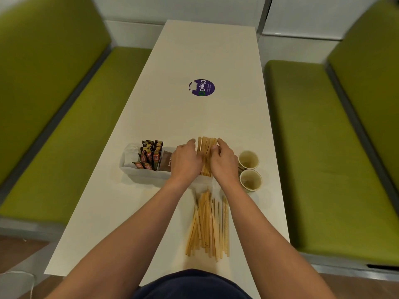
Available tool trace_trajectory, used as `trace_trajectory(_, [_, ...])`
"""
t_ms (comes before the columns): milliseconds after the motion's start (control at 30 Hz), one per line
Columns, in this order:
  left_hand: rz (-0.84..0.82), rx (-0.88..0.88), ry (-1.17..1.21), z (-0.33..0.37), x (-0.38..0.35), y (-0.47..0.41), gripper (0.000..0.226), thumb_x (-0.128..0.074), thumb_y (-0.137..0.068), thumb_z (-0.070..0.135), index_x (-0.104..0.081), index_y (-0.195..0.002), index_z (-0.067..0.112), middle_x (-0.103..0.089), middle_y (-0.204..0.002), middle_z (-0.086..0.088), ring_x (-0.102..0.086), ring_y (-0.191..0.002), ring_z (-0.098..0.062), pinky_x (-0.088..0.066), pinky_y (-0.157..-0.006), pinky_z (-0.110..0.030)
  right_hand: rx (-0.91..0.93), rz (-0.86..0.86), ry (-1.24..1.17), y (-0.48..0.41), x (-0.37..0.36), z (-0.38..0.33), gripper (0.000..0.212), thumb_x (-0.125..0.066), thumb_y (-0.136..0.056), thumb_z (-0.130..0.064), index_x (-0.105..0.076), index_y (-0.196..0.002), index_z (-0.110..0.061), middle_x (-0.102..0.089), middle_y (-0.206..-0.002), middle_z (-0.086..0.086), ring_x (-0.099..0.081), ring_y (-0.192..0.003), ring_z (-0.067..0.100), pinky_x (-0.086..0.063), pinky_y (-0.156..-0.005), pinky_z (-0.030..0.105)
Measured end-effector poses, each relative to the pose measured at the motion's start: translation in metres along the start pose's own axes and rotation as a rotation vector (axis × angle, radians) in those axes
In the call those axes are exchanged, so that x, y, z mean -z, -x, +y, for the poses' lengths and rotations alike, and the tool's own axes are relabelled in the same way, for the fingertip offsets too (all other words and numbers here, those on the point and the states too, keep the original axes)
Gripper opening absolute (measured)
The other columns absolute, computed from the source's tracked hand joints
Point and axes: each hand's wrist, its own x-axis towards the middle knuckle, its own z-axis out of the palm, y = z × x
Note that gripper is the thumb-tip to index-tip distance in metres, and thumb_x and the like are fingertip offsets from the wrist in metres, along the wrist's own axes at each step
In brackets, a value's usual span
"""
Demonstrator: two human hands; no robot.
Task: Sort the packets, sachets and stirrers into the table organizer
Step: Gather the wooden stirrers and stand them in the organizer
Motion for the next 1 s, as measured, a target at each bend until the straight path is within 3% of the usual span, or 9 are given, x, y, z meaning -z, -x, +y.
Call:
trace_trajectory(67, [-0.004,-0.029,0.038,0.002,0.0,-0.001,0.041,-0.058,-0.098,0.027,-0.058,-0.136,0.01,-0.071,-0.123,-0.009,-0.062,-0.119,-0.029,-0.047,-0.1,-0.046,0.036,0.005,0.004,-0.001,-0.002,0.001,0.032,-0.036,-0.107,-0.023,-0.066,-0.115,-0.017,-0.071,-0.102,0.0,-0.063,-0.103,0.029,-0.039,-0.076,0.034])
trace_trajectory(133, [0.045,-0.081,0.052,0.006,0.001,0.0,0.033,-0.054,-0.099,0.03,-0.066,-0.128,0.019,-0.075,-0.112,-0.004,-0.067,-0.109,-0.025,-0.046,-0.101,-0.047,0.053,0.025,0.0,-0.001,-0.004,-0.001,0.03,-0.037,-0.107,-0.023,-0.067,-0.102,-0.017,-0.069,-0.09,-0.002,-0.061,-0.089,0.024,-0.035,-0.069,0.032])
trace_trajectory(233, [0.096,-0.096,-0.043,0.007,0.003,-0.001,0.028,-0.051,-0.099,0.031,-0.073,-0.115,0.024,-0.077,-0.103,-0.002,-0.068,-0.101,-0.026,-0.045,-0.099,-0.049,0.041,0.052,0.035,-0.002,-0.005,-0.003,0.029,-0.038,-0.107,-0.025,-0.06,-0.088,-0.02,-0.065,-0.081,-0.003,-0.059,-0.081,0.024,-0.033,-0.063,0.033])
trace_trajectory(367, [0.023,-0.102,-0.142,-0.001,0.003,-0.003,0.029,-0.049,-0.096,0.024,-0.076,-0.098,0.016,-0.074,-0.097,-0.006,-0.066,-0.097,-0.03,-0.049,-0.088,-0.044,0.011,0.008,0.098,-0.001,-0.006,0.002,0.034,-0.036,-0.107,-0.029,-0.058,-0.083,-0.02,-0.065,-0.081,0.001,-0.06,-0.086,0.03,-0.036,-0.067,0.036])
trace_trajectory(433, [-0.005,-0.146,-0.182,-0.004,0.003,-0.003,0.03,-0.046,-0.097,0.022,-0.073,-0.091,0.01,-0.07,-0.094,-0.008,-0.063,-0.097,-0.033,-0.047,-0.082,-0.041,0.017,-0.024,0.107,0.0,-0.005,0.003,0.034,-0.034,-0.107,-0.029,-0.059,-0.084,-0.02,-0.065,-0.082,0.001,-0.06,-0.086,0.03,-0.036,-0.068,0.036])
trace_trajectory(600, [-0.061,-0.15,-0.246,-0.003,0.006,-0.002,0.036,-0.039,-0.104,0.019,-0.069,-0.115,0.001,-0.06,-0.13,-0.018,-0.05,-0.125,-0.034,-0.04,-0.101,-0.043,0.013,-0.058,0.135,0.005,-0.002,0.004,0.032,-0.031,-0.106,-0.024,-0.057,-0.087,-0.017,-0.064,-0.083,0.005,-0.058,-0.089,0.032,-0.036,-0.069,0.038])
trace_trajectory(767, [-0.081,-0.111,-0.179,-0.012,0.006,-0.003,0.03,-0.038,-0.102,0.01,-0.065,-0.097,-0.004,-0.061,-0.11,-0.018,-0.05,-0.117,-0.034,-0.039,-0.097,-0.04,-0.004,-0.075,0.171,0.021,0.01,-0.001,0.029,-0.033,-0.106,-0.02,-0.06,-0.109,-0.012,-0.068,-0.104,0.011,-0.061,-0.106,0.036,-0.044,-0.078,0.041])
trace_trajectory(900, [-0.11,-0.126,-0.227,-0.016,0.009,-0.001,0.035,-0.039,-0.105,0.015,-0.058,-0.126,-0.006,-0.05,-0.143,-0.022,-0.033,-0.142,-0.035,-0.029,-0.116,-0.043,0.006,-0.033,0.12,0.044,0.024,-0.007,0.043,-0.039,-0.107,-0.019,-0.047,-0.147,-0.006,-0.059,-0.142,0.01,-0.054,-0.132,0.027,-0.042,-0.107,0.04])
trace_trajectory(1000, [0.023,-0.198,-0.144,-0.011,0.026,0.023,0.041,-0.049,-0.102,0.02,-0.052,-0.14,0.004,-0.047,-0.147,-0.014,-0.034,-0.141,-0.031,-0.032,-0.116,-0.043,0.114,-0.004,0.054,0.073,0.035,0.0,0.036,-0.051,-0.104,-0.025,-0.059,-0.138,-0.02,-0.066,-0.13,-0.006,-0.064,-0.108,0.007,-0.053,-0.099,0.033])
